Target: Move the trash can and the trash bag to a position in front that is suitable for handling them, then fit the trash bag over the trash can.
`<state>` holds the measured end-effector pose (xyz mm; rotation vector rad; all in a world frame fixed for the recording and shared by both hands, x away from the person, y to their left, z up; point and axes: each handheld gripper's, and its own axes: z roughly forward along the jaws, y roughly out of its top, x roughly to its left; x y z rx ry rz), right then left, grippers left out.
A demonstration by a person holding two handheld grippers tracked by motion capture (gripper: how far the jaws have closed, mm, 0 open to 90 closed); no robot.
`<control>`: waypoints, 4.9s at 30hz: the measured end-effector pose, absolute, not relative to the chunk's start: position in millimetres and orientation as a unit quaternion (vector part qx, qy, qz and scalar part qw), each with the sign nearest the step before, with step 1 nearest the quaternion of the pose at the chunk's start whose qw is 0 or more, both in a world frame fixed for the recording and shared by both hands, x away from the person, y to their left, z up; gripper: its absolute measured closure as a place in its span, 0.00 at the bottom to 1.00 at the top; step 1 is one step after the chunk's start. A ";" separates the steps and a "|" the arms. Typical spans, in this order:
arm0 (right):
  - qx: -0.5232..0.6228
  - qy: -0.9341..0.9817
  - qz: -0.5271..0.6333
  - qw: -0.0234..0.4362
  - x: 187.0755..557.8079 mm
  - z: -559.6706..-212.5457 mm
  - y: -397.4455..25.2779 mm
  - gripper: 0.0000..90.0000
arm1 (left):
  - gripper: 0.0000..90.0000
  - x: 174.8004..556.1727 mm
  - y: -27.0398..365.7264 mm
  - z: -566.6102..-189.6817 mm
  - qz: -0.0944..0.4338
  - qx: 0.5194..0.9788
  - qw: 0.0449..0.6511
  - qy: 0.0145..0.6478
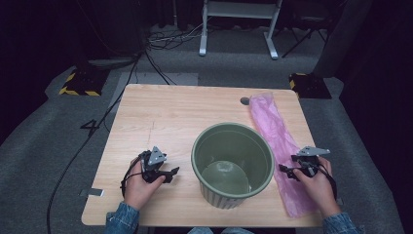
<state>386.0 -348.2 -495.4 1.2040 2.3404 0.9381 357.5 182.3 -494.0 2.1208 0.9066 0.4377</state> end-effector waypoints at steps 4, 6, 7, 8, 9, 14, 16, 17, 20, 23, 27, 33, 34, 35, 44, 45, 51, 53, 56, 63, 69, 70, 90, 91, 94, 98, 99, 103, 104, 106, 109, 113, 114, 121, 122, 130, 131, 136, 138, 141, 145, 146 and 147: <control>0.405 0.837 0.330 0.161 369.7 -494.5 -350.2 0.31 | 0.31 357.8 184.0 -494.8 0.170 0.832 0.390 0.356; 0.398 0.842 0.329 0.156 357.7 -494.1 -352.7 0.31 | 0.31 357.4 184.7 -495.3 0.167 0.831 0.390 0.360; 0.396 0.844 0.327 0.155 353.8 -493.7 -353.2 0.31 | 0.31 357.4 184.8 -495.4 0.167 0.831 0.391 0.360; 0.396 0.847 0.321 0.151 347.8 -492.4 -353.8 0.31 | 0.31 357.3 184.7 -495.2 0.167 0.831 0.390 0.360; 0.396 0.850 0.315 0.148 344.1 -491.1 -353.8 0.31 | 0.31 357.4 184.2 -495.2 0.168 0.831 0.391 0.360; 0.400 0.840 0.326 0.165 345.7 -480.6 -350.0 0.28 | 0.31 357.1 182.4 -495.7 0.168 0.833 0.389 0.357; 0.405 0.835 0.328 0.175 353.1 -477.1 -346.2 0.26 | 0.31 356.9 182.3 -496.2 0.168 0.832 0.389 0.358; 0.407 0.834 0.328 0.178 357.8 -476.8 -343.6 0.25 | 0.31 357.1 182.6 -496.3 0.168 0.832 0.389 0.358; 0.413 0.835 0.319 0.173 373.8 -480.5 -337.5 0.23 | 0.30 357.0 183.7 -496.3 0.169 0.833 0.388 0.357; 0.427 0.838 0.302 0.157 386.2 -487.2 -333.7 0.24 | 0.31 356.4 184.6 -497.0 0.166 0.832 0.390 0.358; 0.440 0.844 0.272 0.144 395.8 -487.3 -330.7 0.19 | 0.31 356.9 186.3 -497.9 0.167 0.831 0.389 0.360; 0.460 0.851 0.221 0.125 403.9 -481.4 -321.1 0.16 | 0.31 356.2 184.3 -498.5 0.165 0.833 0.388 0.359; 0.464 0.851 0.214 0.121 405.0 -480.3 -319.9 0.16 | 0.31 356.1 184.0 -498.8 0.164 0.832 0.389 0.360; 0.466 0.852 0.207 0.117 406.1 -479.5 -318.8 0.17 | 0.31 356.1 184.1 -498.9 0.164 0.833 0.389 0.359; 0.469 0.866 0.149 0.082 415.8 -469.7 -305.2 0.34 | 0.31 355.8 184.5 -500.0 0.163 0.833 0.388 0.358; 0.466 0.870 0.144 0.080 415.7 -468.0 -303.2 0.41 | 0.31 355.8 184.6 -500.2 0.162 0.833 0.389 0.359; 0.456 0.877 0.136 0.067 413.5 -462.9 -300.1 0.78 | 0.31 355.5 184.4 -500.7 0.162 0.833 0.389 0.359; 0.456 0.875 0.147 0.066 413.0 -463.3 -303.9 0.88 | 0.31 355.4 184.3 -500.9 0.161 0.833 0.389 0.359; 0.459 0.868 0.180 0.059 411.2 -465.7 -311.9 0.96 | 0.31 355.6 184.1 -501.5 0.161 0.833 0.389 0.360; 0.445 0.854 0.260 0.067 402.3 -471.4 -326.6 0.99 | 0.31 355.9 183.0 -502.3 0.160 0.834 0.386 0.361; 0.413 0.840 0.335 0.110 391.2 -456.8 -332.4 0.99 | 0.31 355.3 183.3 -502.2 0.161 0.833 0.387 0.361; 0.411 0.837 0.343 0.116 389.4 -452.7 -333.5 0.99 | 0.31 355.4 183.4 -502.2 0.161 0.833 0.387 0.361; 0.353 0.805 0.447 0.167 367.0 -397.9 -341.3 0.99 | 0.31 355.6 183.7 -502.3 0.160 0.835 0.385 0.360; 0.350 0.803 0.452 0.168 365.8 -395.0 -341.4 0.99 | 0.31 355.5 183.3 -502.2 0.159 0.834 0.385 0.361; 0.342 0.800 0.462 0.172 362.7 -386.4 -341.5 0.99 | 0.31 356.0 183.2 -502.4 0.159 0.835 0.385 0.360; 0.335 0.795 0.475 0.175 360.8 -376.4 -341.3 0.99 | 0.31 355.3 184.0 -502.5 0.160 0.834 0.385 0.361; 0.332 0.794 0.478 0.175 360.2 -373.8 -341.1 0.99 | 0.31 355.1 184.3 -502.4 0.159 0.834 0.386 0.361; 0.319 0.790 0.492 0.181 356.8 -362.3 -339.5 0.99 | 0.31 354.8 185.8 -502.4 0.161 0.834 0.385 0.362; 0.313 0.790 0.495 0.182 356.0 -359.1 -339.0 0.99 | 0.31 354.6 186.1 -502.4 0.160 0.833 0.385 0.363; 0.301 0.793 0.498 0.180 354.9 -353.1 -337.8 0.99 | 0.31 354.8 187.3 -501.6 0.161 0.835 0.382 0.363; 0.290 0.797 0.498 0.178 353.3 -345.4 -336.4 0.99 | 0.30 354.9 188.9 -501.1 0.161 0.836 0.378 0.363; 0.282 0.795 0.506 0.181 349.5 -335.5 -336.2 0.99 | 0.30 354.1 190.0 -502.4 0.159 0.839 0.370 0.366; 0.280 0.795 0.507 0.180 349.1 -333.1 -336.0 0.99 | 0.30 353.8 190.8 -502.4 0.161 0.842 0.365 0.363; 0.263 0.794 0.521 0.170 351.5 -318.2 -327.3 0.99 | 0.29 348.3 199.6 -501.9 0.163 0.845 0.355 0.364; 0.261 0.794 0.522 0.170 351.7 -316.2 -325.8 0.99 | 0.28 347.6 201.1 -502.1 0.162 0.844 0.356 0.367; 0.231 0.791 0.539 0.175 355.2 -295.6 -307.9 0.99 | 0.28 344.3 205.7 -504.2 0.157 0.837 0.365 0.376; 0.228 0.790 0.541 0.177 355.9 -293.3 -305.5 0.99 | 0.28 343.8 206.4 -503.8 0.157 0.839 0.362 0.375; 0.210 0.791 0.546 0.182 358.5 -280.7 -293.3 0.99 | 0.27 341.1 207.6 -504.1 0.157 0.835 0.363 0.382; 0.203 0.791 0.547 0.185 359.4 -275.1 -288.3 1.00 | 0.27 340.9 207.7 -504.2 0.158 0.834 0.364 0.383; 0.194 0.791 0.549 0.189 360.4 -267.0 -280.8 1.00 | 0.27 340.9 207.9 -504.1 0.159 0.835 0.363 0.382; 0.183 0.790 0.553 0.192 362.2 -256.4 -270.3 1.00 | 0.27 340.9 207.9 -504.1 0.159 0.835 0.363 0.382; 0.180 0.790 0.553 0.194 362.7 -253.8 -267.6 1.00 | 0.27 340.9 207.8 -504.3 0.159 0.835 0.364 0.382; 0.177 0.789 0.554 0.195 363.2 -251.3 -264.8 1.00 | 0.27 341.0 207.9 -504.2 0.159 0.835 0.364 0.382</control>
